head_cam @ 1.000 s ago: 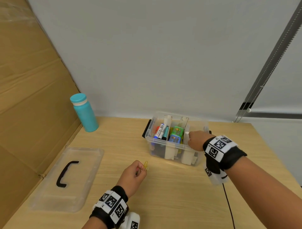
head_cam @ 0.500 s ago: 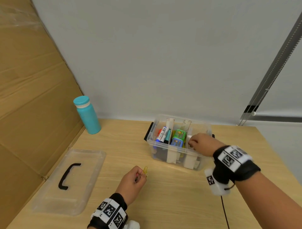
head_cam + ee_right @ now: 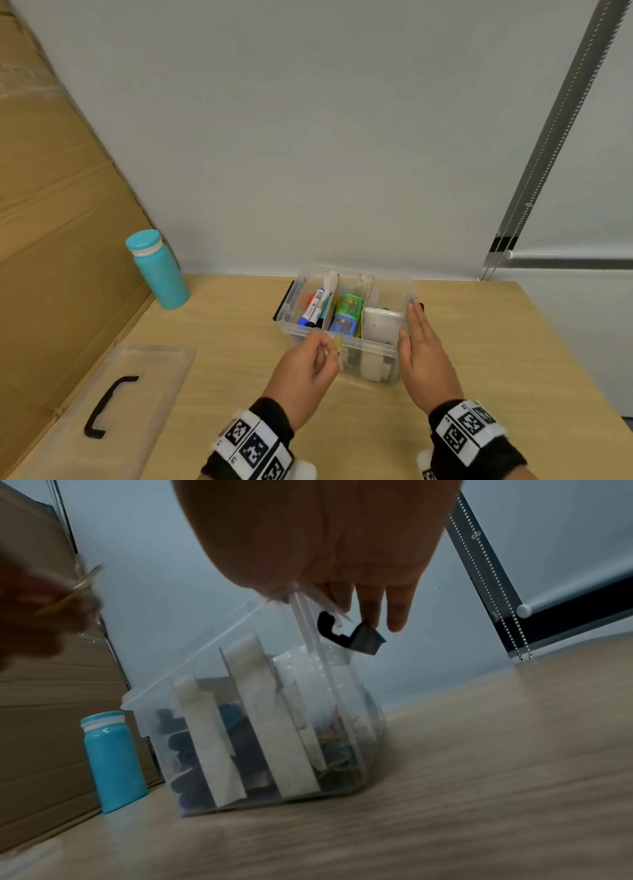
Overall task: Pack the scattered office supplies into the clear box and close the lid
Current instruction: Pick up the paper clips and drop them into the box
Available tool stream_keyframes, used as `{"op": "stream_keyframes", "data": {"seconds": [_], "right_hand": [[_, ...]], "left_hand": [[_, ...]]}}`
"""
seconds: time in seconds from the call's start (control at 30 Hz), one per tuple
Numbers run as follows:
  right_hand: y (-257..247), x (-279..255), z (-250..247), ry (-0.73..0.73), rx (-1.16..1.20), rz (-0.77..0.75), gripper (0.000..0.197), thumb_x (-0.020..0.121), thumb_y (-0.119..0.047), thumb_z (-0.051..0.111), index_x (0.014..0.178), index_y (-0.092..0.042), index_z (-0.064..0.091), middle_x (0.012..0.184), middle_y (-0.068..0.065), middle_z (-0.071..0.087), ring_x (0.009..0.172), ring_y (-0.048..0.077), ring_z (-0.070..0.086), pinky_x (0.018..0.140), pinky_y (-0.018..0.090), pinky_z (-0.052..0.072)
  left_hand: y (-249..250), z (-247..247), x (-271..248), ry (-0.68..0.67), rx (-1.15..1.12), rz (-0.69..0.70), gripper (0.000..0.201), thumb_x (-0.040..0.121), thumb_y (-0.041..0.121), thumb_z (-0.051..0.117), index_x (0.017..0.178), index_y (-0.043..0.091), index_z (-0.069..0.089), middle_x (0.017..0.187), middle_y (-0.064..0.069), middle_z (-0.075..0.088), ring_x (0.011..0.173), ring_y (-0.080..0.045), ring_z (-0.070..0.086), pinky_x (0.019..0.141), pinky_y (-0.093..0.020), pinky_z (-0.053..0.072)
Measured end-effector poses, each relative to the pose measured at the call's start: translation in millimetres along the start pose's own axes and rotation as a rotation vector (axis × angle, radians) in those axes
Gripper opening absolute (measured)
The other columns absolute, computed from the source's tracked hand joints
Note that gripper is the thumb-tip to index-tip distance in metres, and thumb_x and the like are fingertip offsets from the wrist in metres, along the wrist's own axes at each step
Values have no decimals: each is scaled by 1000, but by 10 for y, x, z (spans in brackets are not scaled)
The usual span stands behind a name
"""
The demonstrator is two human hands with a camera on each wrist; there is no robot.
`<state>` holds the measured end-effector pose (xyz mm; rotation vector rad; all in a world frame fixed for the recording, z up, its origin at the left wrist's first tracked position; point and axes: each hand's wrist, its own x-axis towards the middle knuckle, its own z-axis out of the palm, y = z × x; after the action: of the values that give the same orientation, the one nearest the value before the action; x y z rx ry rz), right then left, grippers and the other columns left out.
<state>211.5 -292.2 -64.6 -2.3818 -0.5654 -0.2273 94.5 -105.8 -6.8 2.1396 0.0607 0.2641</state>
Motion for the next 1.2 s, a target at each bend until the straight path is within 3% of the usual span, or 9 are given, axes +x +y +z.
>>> {"op": "stream_keyframes", "data": {"seconds": [0.17,0.3,0.43,0.5,0.63,0.7,0.8,1.03,1.2], "right_hand": [[32,-14,86,35,95,-2,57,98,-35,18,152,-20,8,160,-12,1,144,-3,6,115,21,16],[52,-16,123,63,104,3,60,95,-40,13,152,-21,9,159,-14,2,144,-3,7,113,19,15],[69,-12,156,82,125,-1,59,95,-38,12,152,-22,10,159,-15,1,143,-3,10,112,19,18],[66,-15,162,94,152,-3,61,94,-43,10,152,-23,10,159,-16,1,142,-3,10,112,20,19],[72,-6,170,112,176,-15,65,92,-48,7,151,-23,11,159,-14,5,144,0,13,113,23,21],[73,-8,164,112,163,-20,65,92,-48,7,152,-23,11,159,-12,6,144,2,14,115,26,23],[65,-16,151,101,128,-6,65,92,-49,5,152,-24,9,160,-12,5,144,5,15,115,30,25],[56,-17,149,66,95,25,68,90,-49,2,152,-23,10,159,-12,4,145,8,14,117,31,22],[27,-33,105,55,44,28,63,93,-42,8,152,-19,13,160,-8,7,144,11,17,117,32,23]], "left_hand": [[400,305,645,-151,435,39,6,97,23,42,95,18,45,61,7,45,53,-6,43,52,-21,33],[550,538,972,-378,875,8,23,96,11,40,119,7,44,89,-11,63,79,-28,61,66,-35,46],[674,712,1190,-544,1095,-22,25,95,8,46,117,2,55,111,-15,63,102,-30,62,84,-37,48],[692,787,1295,-641,1108,-101,24,96,12,47,111,-1,61,105,-15,64,103,-31,61,86,-36,48],[699,873,1369,-699,1077,-156,26,96,14,47,111,-3,61,70,-5,49,87,-29,55,86,-36,46],[694,885,1360,-714,1086,-178,29,98,13,44,115,-4,59,79,-12,57,100,-31,57,92,-37,45],[615,875,1354,-678,1060,-193,29,97,13,42,113,-2,61,116,-18,63,109,-31,59,91,-37,46],[586,642,947,-397,741,15,30,97,23,39,98,9,66,97,-8,64,84,-22,58,81,-34,48],[441,316,436,-146,543,117,37,97,27,42,134,28,46,138,11,46,126,-7,43,109,-29,37]]}}
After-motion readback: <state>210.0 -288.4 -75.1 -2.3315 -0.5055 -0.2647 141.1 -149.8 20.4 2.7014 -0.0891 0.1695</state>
